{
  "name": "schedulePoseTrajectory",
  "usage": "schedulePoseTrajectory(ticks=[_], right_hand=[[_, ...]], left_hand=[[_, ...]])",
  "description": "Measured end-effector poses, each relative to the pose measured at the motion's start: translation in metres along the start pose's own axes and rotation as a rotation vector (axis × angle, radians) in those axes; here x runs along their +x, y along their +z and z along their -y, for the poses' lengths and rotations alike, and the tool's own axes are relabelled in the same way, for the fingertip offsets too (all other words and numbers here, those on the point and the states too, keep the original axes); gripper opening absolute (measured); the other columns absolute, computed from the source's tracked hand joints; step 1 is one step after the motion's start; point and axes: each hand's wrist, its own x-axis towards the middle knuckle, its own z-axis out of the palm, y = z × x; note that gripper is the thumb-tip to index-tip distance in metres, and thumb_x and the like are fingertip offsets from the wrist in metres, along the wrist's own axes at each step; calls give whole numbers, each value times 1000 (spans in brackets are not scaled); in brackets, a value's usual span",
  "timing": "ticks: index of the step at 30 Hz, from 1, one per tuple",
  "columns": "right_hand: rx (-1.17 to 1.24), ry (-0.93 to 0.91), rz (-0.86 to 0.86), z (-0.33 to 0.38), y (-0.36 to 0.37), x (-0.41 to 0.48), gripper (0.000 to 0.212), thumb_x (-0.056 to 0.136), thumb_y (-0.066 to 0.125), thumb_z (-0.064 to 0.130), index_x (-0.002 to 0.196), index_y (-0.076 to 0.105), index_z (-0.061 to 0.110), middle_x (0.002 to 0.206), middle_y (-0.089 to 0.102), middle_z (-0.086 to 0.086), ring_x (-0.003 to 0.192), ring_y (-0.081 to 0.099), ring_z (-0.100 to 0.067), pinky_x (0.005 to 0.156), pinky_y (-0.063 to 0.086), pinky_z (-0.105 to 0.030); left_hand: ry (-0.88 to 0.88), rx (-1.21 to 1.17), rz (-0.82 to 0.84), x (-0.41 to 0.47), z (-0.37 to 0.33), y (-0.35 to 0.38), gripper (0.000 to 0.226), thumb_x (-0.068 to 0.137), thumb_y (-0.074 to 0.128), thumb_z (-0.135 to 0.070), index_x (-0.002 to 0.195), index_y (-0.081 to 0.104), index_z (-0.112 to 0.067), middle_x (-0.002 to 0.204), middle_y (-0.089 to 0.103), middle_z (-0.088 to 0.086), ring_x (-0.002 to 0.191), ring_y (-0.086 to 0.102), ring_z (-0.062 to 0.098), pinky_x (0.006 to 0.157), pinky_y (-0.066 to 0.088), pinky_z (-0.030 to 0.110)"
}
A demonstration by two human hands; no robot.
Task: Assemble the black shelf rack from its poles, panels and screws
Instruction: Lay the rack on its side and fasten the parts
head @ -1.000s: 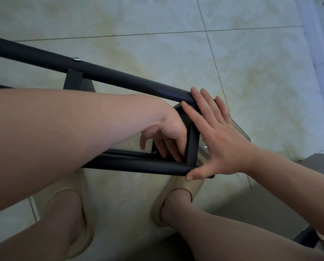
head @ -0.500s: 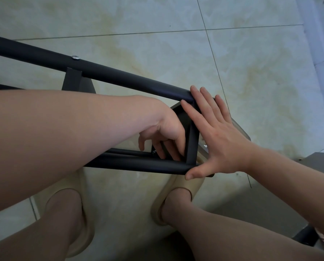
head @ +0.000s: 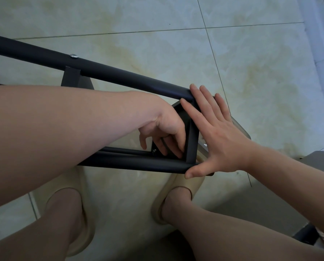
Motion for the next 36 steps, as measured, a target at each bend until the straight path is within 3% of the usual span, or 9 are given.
schedulePoseTrajectory(ticks=[7, 16, 21, 31, 36], right_hand=[[-2, 11, 20, 1, -2, 0, 143, 58, 48, 99, 163, 5, 12, 169, -14, -13, 155, -20, -29, 124, -15, -45], [-2, 6, 22, 1, -2, 0, 143, 58, 50, 98, 163, 4, 12, 169, -14, -13, 155, -20, -29, 124, -15, -46], [-19, 14, 35, 1, -4, 0, 146, 57, 50, 98, 163, 0, 10, 168, -16, -13, 155, -21, -29, 124, -15, -45], [-42, 16, 55, 2, -6, 0, 146, 58, 47, 98, 162, -3, 10, 168, -17, -14, 155, -21, -30, 124, -14, -48], [-40, 14, 51, 2, -5, 0, 146, 58, 47, 99, 163, -2, 9, 168, -17, -15, 155, -21, -31, 125, -12, -50]], left_hand=[[-2, -8, 23, 7, 1, 3, 24, 91, 65, -22, 71, 79, -27, 87, 77, -11, 108, 64, 13, 109, 32, 57], [21, -40, 48, 4, 5, 1, 13, 91, 64, -24, 88, 76, -27, 91, 76, -12, 114, 61, 15, 108, 30, 62], [6, -31, 58, 6, 5, 2, 24, 91, 65, -25, 73, 81, -27, 87, 77, -11, 110, 62, 15, 108, 31, 61], [38, -32, 26, 2, 4, 1, 13, 91, 64, -17, 90, 75, -25, 88, 76, -10, 117, 61, 16, 111, 30, 61], [45, -2, 49, 3, 7, 3, 13, 92, 63, -27, 91, 76, -27, 94, 77, -11, 121, 60, 18, 111, 28, 64]])
